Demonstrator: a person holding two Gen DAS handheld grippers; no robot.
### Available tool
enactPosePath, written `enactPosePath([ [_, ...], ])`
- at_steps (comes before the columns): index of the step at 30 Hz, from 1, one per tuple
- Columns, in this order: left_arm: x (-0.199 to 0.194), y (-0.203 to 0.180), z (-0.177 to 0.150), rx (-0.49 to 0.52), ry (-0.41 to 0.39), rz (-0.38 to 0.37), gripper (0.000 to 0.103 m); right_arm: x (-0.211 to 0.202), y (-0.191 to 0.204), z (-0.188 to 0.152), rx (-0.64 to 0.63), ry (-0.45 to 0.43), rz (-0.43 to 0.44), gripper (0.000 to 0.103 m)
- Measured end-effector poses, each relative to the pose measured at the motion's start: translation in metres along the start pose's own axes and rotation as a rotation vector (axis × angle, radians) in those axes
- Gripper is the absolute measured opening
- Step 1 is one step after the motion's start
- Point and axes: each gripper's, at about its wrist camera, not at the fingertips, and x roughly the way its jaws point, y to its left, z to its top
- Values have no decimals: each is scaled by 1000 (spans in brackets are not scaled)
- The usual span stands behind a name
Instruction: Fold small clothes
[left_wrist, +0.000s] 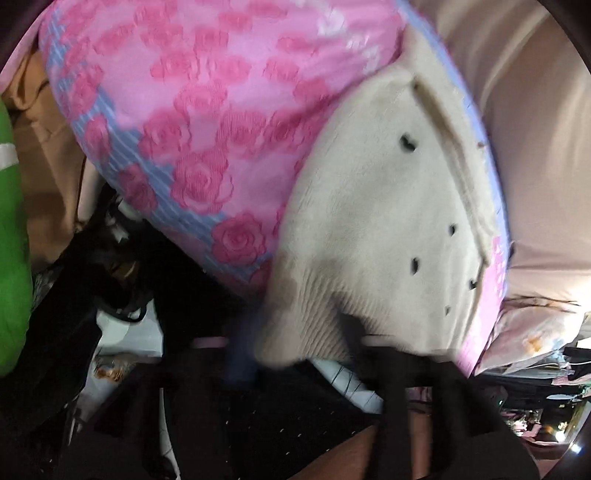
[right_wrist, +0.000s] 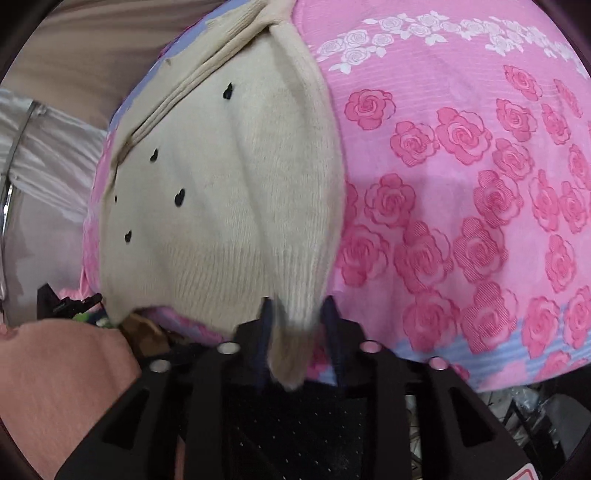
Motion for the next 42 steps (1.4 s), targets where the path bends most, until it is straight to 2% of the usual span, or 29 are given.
enactPosePath([
  [1,6,2,1,-19,26,36,74,1,2,1,-7,-9,0,46],
  [2,11,5,1,-38,46,36,73,2,5,1,-13,-13,-3,47],
  [3,15,6,2,-51,64,31,65,2,6,2,-18,-12,0,40],
  [4,20,7,3,-56,88,24,55,4,5,-1,-19,-1,30,25],
  [5,25,6,3,-51,114,6,24,4,3,-3,-12,11,64,8],
  [6,29,5,3,-50,143,-38,7,4,7,-1,-16,4,88,8],
  [10,-2,-13,3,-10,88,-172,6,-25,31,3,-98,-23,216,8],
  [12,-26,-28,11,17,25,-226,6,-48,40,20,-110,-90,258,8],
  [13,-44,-42,23,23,-30,-278,6,-58,46,30,-112,-132,272,8],
  [15,-65,-65,47,34,-115,-359,6,-81,52,63,-98,-244,317,8],
  [17,-80,-93,73,80,-193,-404,6,-99,54,94,-91,-346,341,8],
  [18,-87,-112,93,122,-246,-417,6,-105,54,113,-79,-388,348,8],
  [21,-90,-153,138,168,-333,-412,6,-112,48,194,-6,-509,398,8],
  [23,-85,-184,168,207,-396,-360,6,-106,52,240,22,-554,396,8],
  [25,-67,-218,204,228,-446,-283,7,-86,58,293,53,-556,370,8],
  [27,-44,-238,231,220,-486,-181,19,-58,64,330,122,-537,323,12],
  [28,-23,-246,247,198,-493,-85,24,-45,65,345,173,-523,265,14],
  [29,-8,-249,256,175,-497,12,30,-37,66,353,208,-521,217,21],
  [30,4,-249,262,159,-492,75,31,-35,68,354,224,-549,192,21],
  [31,13,-246,264,151,-479,97,31,-37,68,350,222,-575,198,21],
  [32,14,-241,262,146,-474,77,32,-38,66,343,214,-590,202,27],
  [33,14,-236,259,147,-471,46,41,-42,65,333,202,-607,191,43],
  [34,13,-227,253,156,-468,41,46,-44,63,319,191,-619,172,49],
  [35,15,-221,248,160,-471,55,57,-47,57,307,183,-622,149,55],
  [36,16,-216,243,166,-480,69,63,-47,54,297,175,-616,122,56],
  [39,28,-188,222,203,-489,130,65,-32,32,262,185,-549,47,60],
  [42,49,-171,215,197,-434,150,69,-9,20,244,185,-462,27,61],
])
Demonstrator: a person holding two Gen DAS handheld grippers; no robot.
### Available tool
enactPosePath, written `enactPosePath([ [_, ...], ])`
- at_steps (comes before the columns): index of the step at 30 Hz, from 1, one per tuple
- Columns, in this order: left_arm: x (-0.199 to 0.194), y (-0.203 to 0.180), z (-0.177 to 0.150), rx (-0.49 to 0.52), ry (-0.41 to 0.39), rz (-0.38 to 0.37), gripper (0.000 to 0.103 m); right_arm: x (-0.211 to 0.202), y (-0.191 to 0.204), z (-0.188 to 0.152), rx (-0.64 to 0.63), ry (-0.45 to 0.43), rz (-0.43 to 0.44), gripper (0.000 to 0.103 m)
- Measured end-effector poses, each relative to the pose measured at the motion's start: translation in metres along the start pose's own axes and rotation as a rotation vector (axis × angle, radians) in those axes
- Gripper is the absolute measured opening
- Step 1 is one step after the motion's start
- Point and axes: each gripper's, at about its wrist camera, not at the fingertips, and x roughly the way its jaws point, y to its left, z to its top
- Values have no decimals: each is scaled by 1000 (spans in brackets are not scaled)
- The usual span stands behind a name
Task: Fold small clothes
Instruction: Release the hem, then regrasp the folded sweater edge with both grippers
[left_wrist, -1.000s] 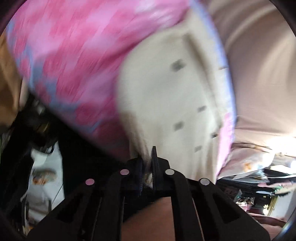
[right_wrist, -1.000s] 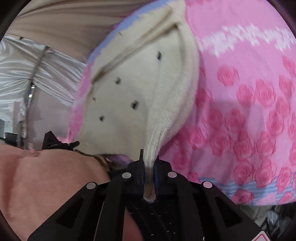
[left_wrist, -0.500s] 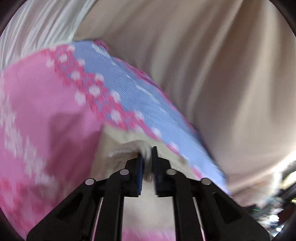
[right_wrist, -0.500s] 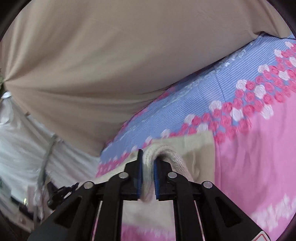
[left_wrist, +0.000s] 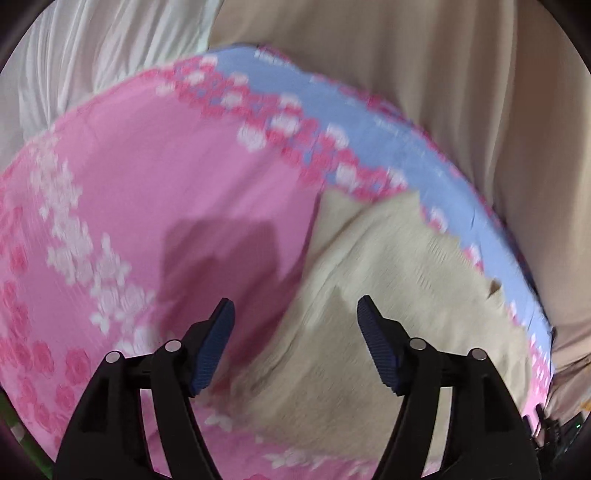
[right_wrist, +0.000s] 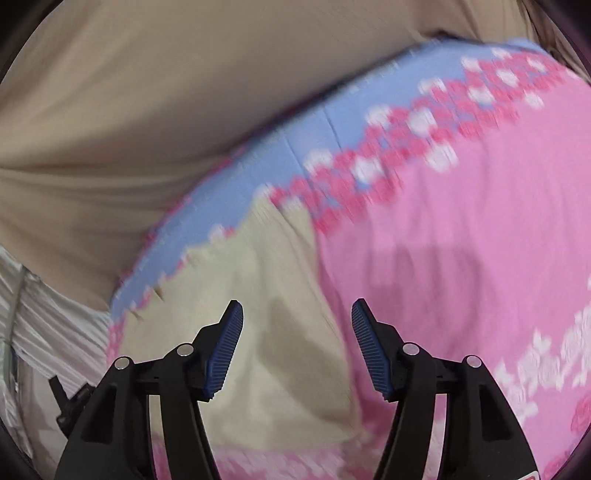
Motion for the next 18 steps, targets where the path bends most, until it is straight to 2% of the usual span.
enactPosePath([
  [2,10,2,-5,-30,47,-19,71,13,-5,-11,-11,52,-11,61],
  [4,25,6,-8,-107,111,-55,74,26,-5,-15,-3,83,5,63],
  [5,29,7,-9,-141,125,-63,79,32,-3,-17,4,90,21,63],
  [6,29,5,-10,-147,112,-65,84,36,-1,-19,12,98,34,64],
  [7,31,1,-9,-142,105,-55,84,42,-1,-20,13,95,47,66],
  [8,34,-3,-7,-132,108,-39,85,43,3,-19,8,76,54,73],
  [10,36,-8,-7,-118,107,-28,82,50,9,-15,12,66,68,73],
  [11,35,-12,-6,-111,108,-28,68,52,10,-12,21,52,76,70],
  [12,36,-14,-4,-101,116,-34,46,55,10,-11,35,63,89,44],
  [13,38,-16,-2,-99,141,-64,35,60,10,-8,66,82,109,28],
  [14,37,-16,1,-117,156,-87,22,58,9,-5,88,78,124,24],
  [15,35,-15,3,-129,161,-96,17,54,12,-2,90,67,130,21],
  [18,15,-12,10,-191,174,-182,14,22,21,6,83,26,180,18],
])
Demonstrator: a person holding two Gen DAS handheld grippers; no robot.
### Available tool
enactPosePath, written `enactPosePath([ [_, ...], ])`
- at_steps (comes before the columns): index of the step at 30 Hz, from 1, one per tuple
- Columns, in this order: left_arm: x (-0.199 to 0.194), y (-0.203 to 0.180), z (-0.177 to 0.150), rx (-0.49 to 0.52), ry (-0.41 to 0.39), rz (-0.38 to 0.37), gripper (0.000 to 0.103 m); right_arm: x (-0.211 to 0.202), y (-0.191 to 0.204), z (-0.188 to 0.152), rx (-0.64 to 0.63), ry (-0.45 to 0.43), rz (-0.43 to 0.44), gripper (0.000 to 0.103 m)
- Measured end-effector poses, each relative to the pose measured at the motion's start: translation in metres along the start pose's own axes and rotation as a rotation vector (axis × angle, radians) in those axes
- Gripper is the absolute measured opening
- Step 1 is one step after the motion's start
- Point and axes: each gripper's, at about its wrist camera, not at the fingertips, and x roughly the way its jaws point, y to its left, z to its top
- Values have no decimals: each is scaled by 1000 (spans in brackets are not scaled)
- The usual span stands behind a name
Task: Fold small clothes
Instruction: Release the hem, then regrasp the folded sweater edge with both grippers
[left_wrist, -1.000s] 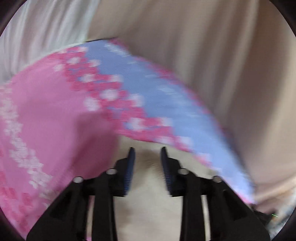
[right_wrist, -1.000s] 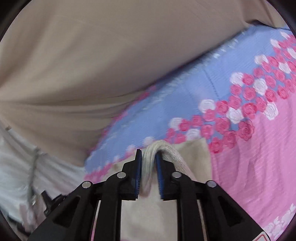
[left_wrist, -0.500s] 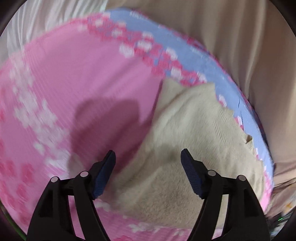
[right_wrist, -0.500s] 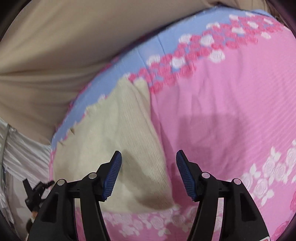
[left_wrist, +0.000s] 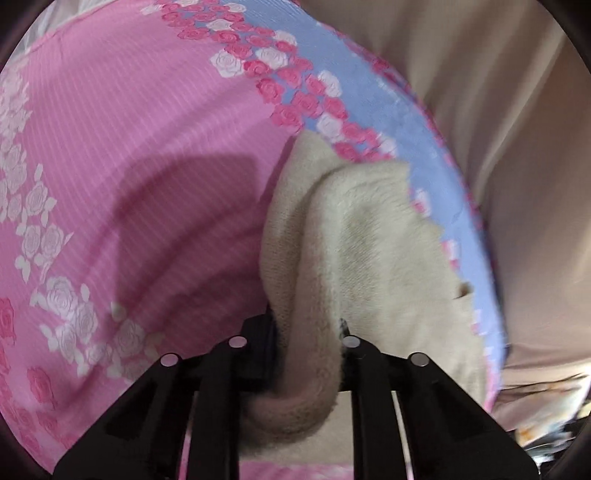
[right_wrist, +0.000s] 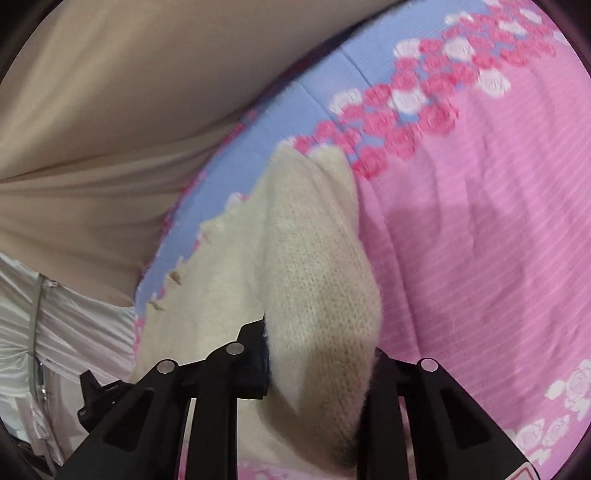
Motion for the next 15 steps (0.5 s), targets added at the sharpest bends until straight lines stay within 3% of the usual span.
enactPosePath([
  [4,-39,-15,-10,28,42,-108,13,-58,25,-1,-54,-25,37,9],
  [7,-59,-17,-33,69,106,-120,13,-104,22,-17,-77,-20,-12,9],
  [11,-58,6,-77,106,228,-47,13,-138,-17,-63,-38,48,-149,9],
  [13,-48,33,-100,88,285,9,13,-139,-44,-95,-3,99,-213,9],
  [15,-36,55,-115,86,293,59,16,-131,-66,-121,19,139,-264,15],
])
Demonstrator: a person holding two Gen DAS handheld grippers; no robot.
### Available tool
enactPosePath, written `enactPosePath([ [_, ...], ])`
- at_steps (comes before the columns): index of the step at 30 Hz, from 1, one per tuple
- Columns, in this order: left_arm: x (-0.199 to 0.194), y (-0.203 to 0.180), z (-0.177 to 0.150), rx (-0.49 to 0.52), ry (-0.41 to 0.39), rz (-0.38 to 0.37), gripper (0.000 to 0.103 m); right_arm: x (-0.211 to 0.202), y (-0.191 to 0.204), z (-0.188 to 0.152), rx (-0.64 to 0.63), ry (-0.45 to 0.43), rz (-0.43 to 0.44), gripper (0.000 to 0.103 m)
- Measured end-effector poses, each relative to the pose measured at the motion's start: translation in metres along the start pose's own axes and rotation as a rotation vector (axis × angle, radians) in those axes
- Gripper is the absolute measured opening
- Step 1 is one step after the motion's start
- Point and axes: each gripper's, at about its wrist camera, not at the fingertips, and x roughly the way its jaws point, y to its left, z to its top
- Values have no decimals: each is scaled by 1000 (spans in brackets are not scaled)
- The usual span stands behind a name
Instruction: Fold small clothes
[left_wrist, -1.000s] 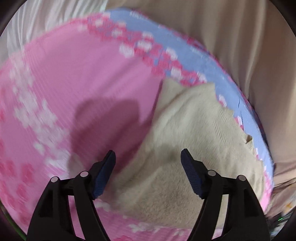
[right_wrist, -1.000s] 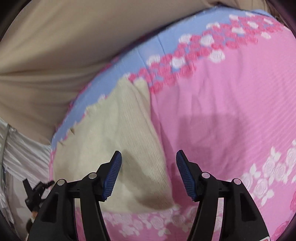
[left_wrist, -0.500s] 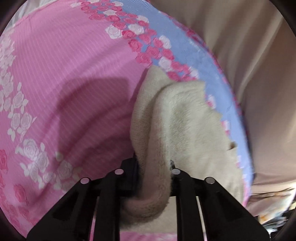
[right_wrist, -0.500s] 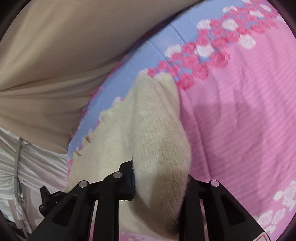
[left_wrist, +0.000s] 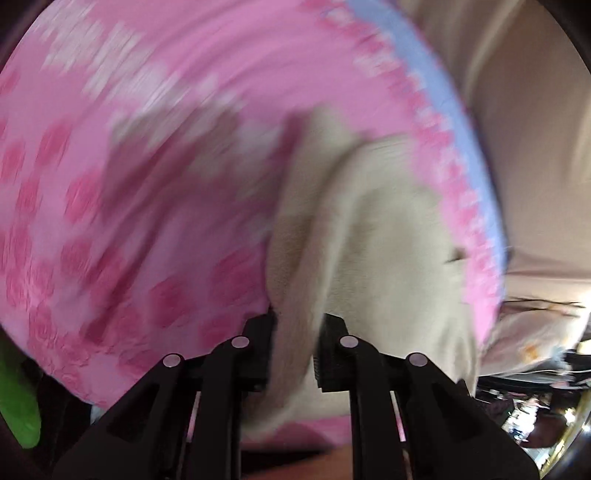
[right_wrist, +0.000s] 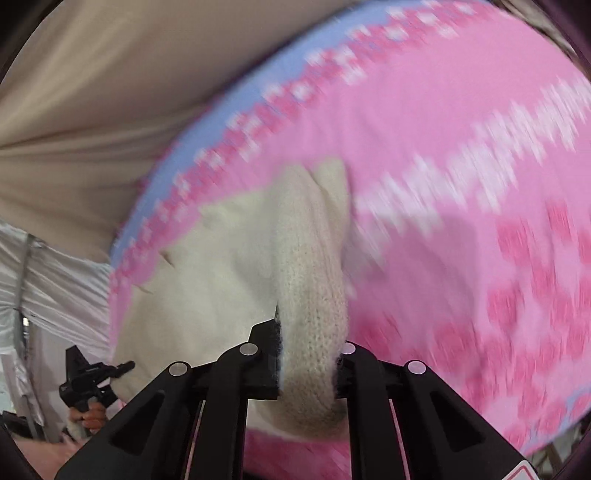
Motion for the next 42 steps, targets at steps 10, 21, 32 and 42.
enactPosePath([
  [10,-55,-63,5,255,-334,78,62,-35,53,57,-196,-201,-68,67],
  [21,21,-80,58,226,-239,53,9,58,82,95,-273,-108,-67,9],
  [32,-148,-24,-71,576,-209,-563,8,-147,90,3,-636,-104,486,10],
  [42,-133,-34,-13,431,-302,-347,9,-109,76,65,-481,-286,320,10],
])
